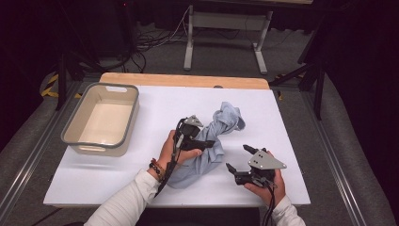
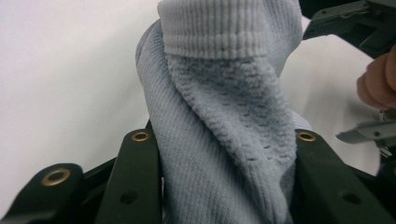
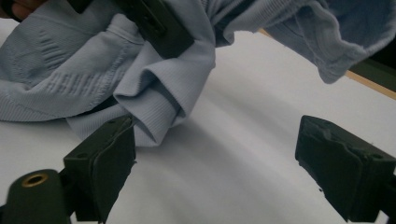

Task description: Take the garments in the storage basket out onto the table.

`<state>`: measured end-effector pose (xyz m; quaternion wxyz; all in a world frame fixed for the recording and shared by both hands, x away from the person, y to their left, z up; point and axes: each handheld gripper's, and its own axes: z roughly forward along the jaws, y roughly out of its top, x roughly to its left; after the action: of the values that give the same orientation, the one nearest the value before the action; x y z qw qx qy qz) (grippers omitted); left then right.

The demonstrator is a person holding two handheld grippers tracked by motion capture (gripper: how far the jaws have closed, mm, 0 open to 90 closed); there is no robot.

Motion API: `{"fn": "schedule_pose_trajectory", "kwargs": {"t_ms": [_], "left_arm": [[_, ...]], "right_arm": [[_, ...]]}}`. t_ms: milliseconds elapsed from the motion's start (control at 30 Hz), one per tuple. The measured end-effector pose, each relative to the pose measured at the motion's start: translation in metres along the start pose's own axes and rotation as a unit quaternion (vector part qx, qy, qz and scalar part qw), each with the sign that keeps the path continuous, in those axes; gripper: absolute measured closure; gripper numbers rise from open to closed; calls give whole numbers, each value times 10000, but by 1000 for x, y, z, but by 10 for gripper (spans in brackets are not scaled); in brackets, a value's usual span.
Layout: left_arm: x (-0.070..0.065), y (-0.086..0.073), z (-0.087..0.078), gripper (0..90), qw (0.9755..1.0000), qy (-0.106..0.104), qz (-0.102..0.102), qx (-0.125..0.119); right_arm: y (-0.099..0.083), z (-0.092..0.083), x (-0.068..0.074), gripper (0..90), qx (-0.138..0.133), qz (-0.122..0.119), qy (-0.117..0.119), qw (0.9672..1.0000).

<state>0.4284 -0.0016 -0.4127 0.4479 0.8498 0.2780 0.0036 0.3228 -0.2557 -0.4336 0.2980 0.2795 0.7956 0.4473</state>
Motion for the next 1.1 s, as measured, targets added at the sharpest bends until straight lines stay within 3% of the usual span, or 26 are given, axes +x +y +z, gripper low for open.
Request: {"fn": "schedule_pose_trajectory", "kwargs": {"t_ms": [133,300,567,767,833,900,933,967,1000,1100], "left_arm": [[6,-1,6,615,9998,49,-165,31],[10,-1,9,581,9998,84,-175,36],[16,2,3,383,9996,253,-105,-66],[22,1,-28,273,9984,291,308,-386],[22,0,-33,238,9980,308,382,-393],[21,-5,-42,244,9964,454,635,-344],[20,-13,-46,251,9957,421,790,-253],[20,-13,-46,257,9957,421,790,-253],[18,-23,-49,267,9942,419,974,-154],[16,-32,-50,335,9929,374,1128,-98]], "right_arm": [[0,3,1,130,60,-6,39,10000],[0,6,4,130,119,-35,79,9999],[0,8,2,163,140,83,102,9998],[1,14,0,243,293,223,229,9991],[2,16,-1,256,373,293,314,9984],[2,21,-3,275,501,384,350,9974],[2,23,-5,294,550,383,567,9961],[2,23,-5,294,550,383,567,9961],[3,27,-5,338,675,430,523,9954],[2,34,-6,457,831,429,488,9944]]}}
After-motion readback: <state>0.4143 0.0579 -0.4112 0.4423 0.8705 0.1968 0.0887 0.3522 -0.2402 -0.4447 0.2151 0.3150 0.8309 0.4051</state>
